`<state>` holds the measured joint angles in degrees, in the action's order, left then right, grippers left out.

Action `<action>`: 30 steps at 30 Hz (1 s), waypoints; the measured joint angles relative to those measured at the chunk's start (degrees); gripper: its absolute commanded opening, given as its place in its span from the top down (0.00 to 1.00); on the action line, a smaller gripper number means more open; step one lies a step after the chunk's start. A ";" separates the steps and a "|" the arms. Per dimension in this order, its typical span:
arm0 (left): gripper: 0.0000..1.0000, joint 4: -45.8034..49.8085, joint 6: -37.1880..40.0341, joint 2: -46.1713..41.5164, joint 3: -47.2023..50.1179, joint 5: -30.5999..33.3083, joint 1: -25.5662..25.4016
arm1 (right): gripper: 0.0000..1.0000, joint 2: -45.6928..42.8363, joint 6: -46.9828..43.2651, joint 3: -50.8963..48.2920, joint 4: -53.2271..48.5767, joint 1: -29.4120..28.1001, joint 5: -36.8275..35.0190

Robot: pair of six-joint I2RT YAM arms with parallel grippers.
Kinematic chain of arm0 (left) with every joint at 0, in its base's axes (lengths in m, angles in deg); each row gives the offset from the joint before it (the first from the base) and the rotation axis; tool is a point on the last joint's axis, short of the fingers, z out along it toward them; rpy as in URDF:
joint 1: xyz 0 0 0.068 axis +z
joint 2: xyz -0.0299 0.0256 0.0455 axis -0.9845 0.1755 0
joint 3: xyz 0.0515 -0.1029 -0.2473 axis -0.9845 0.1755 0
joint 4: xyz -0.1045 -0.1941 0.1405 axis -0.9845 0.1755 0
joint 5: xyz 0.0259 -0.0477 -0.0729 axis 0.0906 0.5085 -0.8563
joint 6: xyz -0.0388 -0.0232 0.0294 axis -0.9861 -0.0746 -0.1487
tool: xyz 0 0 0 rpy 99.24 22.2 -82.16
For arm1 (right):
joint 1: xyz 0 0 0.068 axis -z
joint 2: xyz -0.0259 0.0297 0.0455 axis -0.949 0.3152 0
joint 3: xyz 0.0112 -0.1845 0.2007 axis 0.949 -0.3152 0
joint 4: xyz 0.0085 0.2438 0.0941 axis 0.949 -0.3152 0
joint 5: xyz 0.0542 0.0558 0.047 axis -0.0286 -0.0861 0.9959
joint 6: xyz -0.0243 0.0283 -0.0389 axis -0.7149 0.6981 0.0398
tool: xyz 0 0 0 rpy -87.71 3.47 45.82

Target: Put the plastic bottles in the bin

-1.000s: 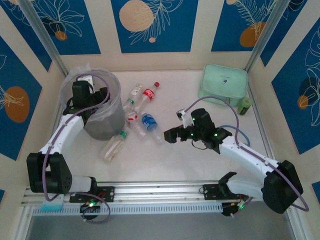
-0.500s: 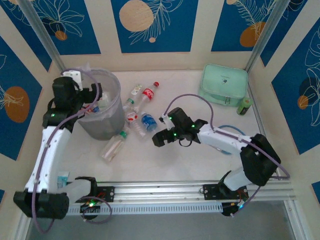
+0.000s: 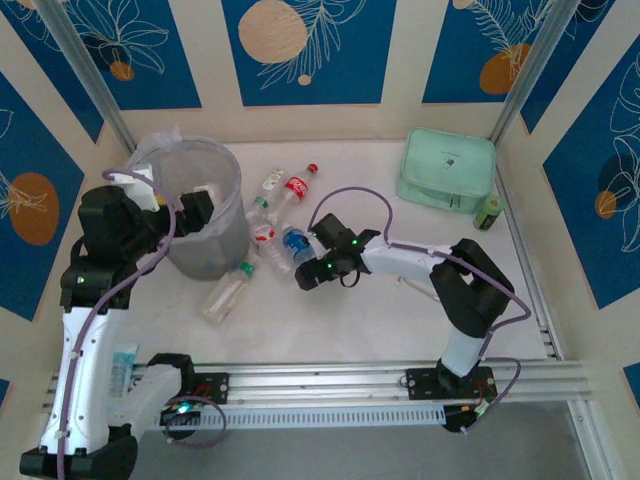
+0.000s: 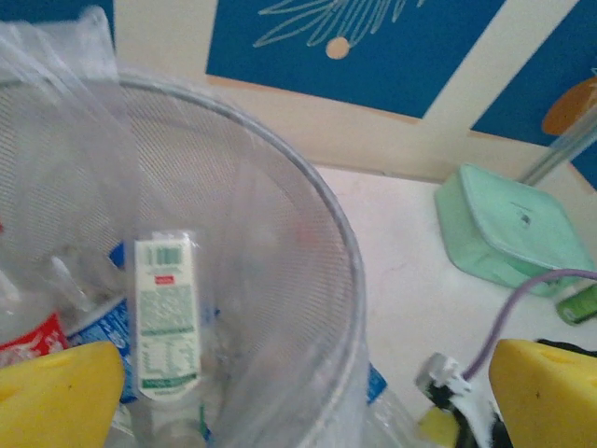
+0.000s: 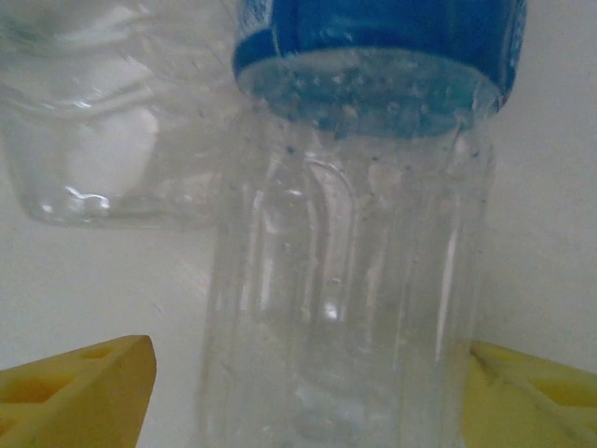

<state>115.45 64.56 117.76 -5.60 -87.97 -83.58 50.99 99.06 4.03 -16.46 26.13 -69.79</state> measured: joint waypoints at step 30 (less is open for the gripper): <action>0.01 -13.25 -20.90 -1.75 6.01 1.66 -11.15 | 0.80 -35.08 8.00 -16.55 13.75 11.19 11.45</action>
<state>102.20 43.66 116.02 0.41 -86.31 -94.72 15.91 107.06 -12.51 -2.71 37.32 -58.34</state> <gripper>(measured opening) 0.995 0.419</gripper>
